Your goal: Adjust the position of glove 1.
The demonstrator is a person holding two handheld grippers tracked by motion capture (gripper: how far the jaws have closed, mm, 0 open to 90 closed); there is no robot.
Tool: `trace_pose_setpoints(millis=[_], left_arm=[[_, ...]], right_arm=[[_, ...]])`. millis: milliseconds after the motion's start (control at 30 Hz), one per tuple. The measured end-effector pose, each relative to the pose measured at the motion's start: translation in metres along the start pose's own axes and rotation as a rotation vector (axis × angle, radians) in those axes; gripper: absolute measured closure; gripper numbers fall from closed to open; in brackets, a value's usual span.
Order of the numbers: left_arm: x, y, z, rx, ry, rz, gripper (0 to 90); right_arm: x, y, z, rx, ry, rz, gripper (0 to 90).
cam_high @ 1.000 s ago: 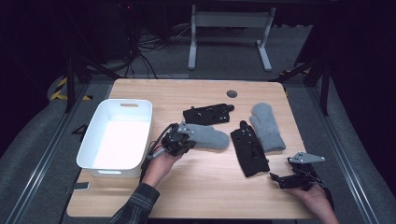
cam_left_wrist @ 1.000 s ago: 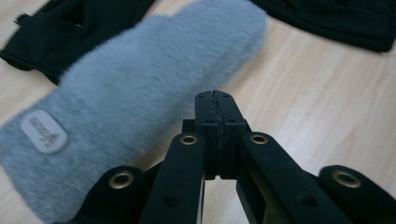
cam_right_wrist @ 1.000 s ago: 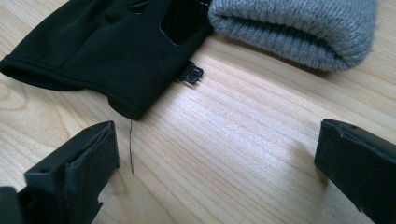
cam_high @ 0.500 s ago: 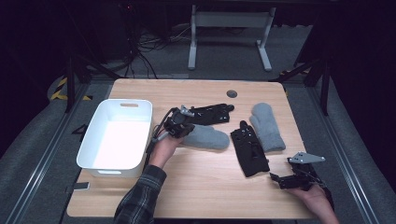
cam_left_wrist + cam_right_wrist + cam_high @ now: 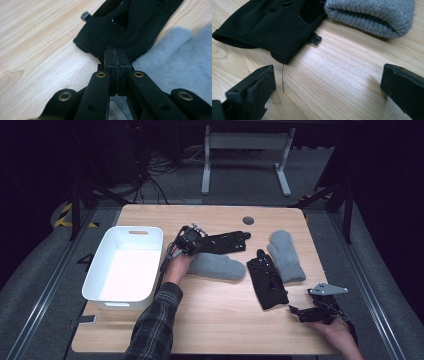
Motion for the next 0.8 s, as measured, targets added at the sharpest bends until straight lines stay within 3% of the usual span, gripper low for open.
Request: trace_pose_setpoints(millis=[233, 333, 600, 800], left_arm=[[0.003, -0.013, -0.006, -0.043, -0.020, 0.011, 90.0], [0.010, -0.020, -0.005, -0.038, -0.038, 0.024, 90.0], [0.026, -0.040, 0.000, -0.064, -0.060, 0.012, 89.9], [0.046, -0.054, 0.015, -0.065, -0.129, 0.008, 90.0]], right_arm=[[0.000, 0.000, 0.000, 0.000, 0.002, 0.002, 0.3], [0.000, 0.000, 0.000, 0.000, 0.001, 0.002, 0.3], [-0.001, 0.000, 0.000, 0.000, 0.003, 0.004, 0.3], [-0.001, 0.000, 0.000, 0.000, 0.003, 0.005, 0.3]])
Point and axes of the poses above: each handheld gripper's, and its own axes: z roughly backward along the jaws, y roughly out of its top, x roughly to its right, the point moved 10 cm from there along -z, roughly forward along the jaws, and after that the axes turned 2 degrees about -z, right-handed, at the moved point
